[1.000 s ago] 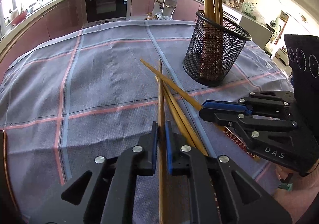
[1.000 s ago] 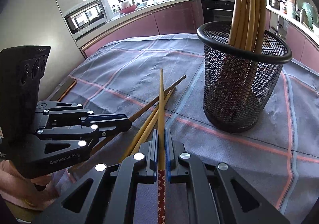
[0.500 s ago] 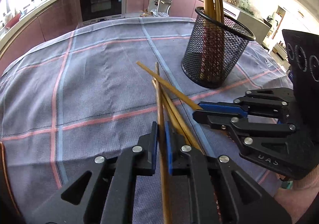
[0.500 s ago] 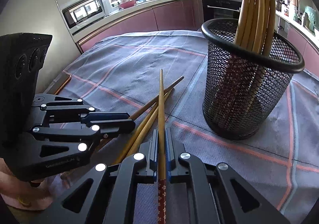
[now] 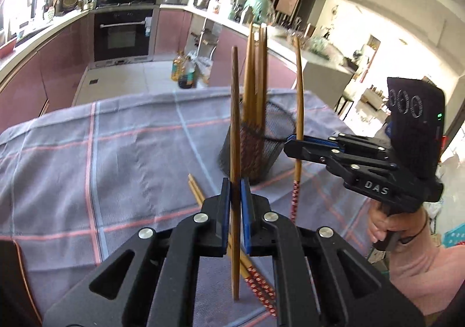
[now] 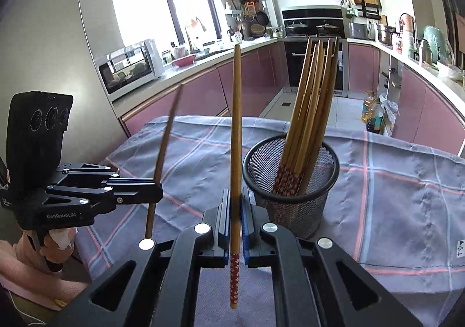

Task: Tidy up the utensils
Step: 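Lift both chopsticks upright and lower them into the mesh cup, then open both tools to drop the chopsticks and withdraw, then lower both open tools toward the last two chopsticks on the cloth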

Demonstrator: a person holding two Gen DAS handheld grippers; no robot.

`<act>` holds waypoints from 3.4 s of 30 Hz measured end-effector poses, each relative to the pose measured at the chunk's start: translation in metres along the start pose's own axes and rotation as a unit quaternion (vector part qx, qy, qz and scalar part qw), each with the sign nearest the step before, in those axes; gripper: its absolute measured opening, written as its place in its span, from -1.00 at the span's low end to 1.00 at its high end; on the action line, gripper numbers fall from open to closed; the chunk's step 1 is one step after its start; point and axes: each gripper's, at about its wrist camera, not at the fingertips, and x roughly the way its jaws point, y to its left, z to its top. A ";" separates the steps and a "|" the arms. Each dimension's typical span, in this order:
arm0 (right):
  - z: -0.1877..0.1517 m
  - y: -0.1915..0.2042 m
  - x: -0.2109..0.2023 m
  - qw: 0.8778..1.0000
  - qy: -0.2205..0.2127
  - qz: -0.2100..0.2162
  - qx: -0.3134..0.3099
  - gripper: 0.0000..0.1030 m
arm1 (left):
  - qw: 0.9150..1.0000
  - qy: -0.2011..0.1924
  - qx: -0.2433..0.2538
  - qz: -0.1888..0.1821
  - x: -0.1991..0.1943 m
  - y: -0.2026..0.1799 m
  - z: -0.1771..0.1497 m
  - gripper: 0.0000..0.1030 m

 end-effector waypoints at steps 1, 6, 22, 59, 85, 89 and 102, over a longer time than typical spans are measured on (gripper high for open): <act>0.002 -0.001 -0.003 1.000 -0.006 -0.002 0.000 -0.89 | 1.000 -0.007 0.002 -0.005 -0.005 -0.002 0.004 -0.85; 0.018 -0.011 -0.021 0.999 -0.039 -0.002 0.005 -0.89 | 0.999 -0.041 0.006 -0.025 -0.025 -0.009 0.022 -0.85; 0.078 -0.035 -0.033 0.992 -0.126 -0.024 0.020 -0.89 | 0.989 -0.138 0.019 -0.044 -0.043 -0.036 0.103 -0.85; 0.037 -0.044 0.018 0.997 -0.020 -0.042 0.054 -0.62 | 0.995 -0.038 0.064 0.069 0.052 -0.043 0.071 -0.54; -0.046 0.028 0.045 0.997 0.080 0.009 -0.001 0.14 | 0.977 -0.026 -0.007 0.212 0.000 0.002 -0.034 0.77; -0.055 0.034 0.057 0.995 0.101 0.005 -0.004 0.14 | 0.976 -0.007 -0.016 0.216 0.004 0.009 -0.050 0.77; -0.066 0.043 0.066 0.991 0.126 -0.025 -0.027 0.11 | 0.977 0.014 -0.021 0.211 0.013 0.013 -0.062 0.71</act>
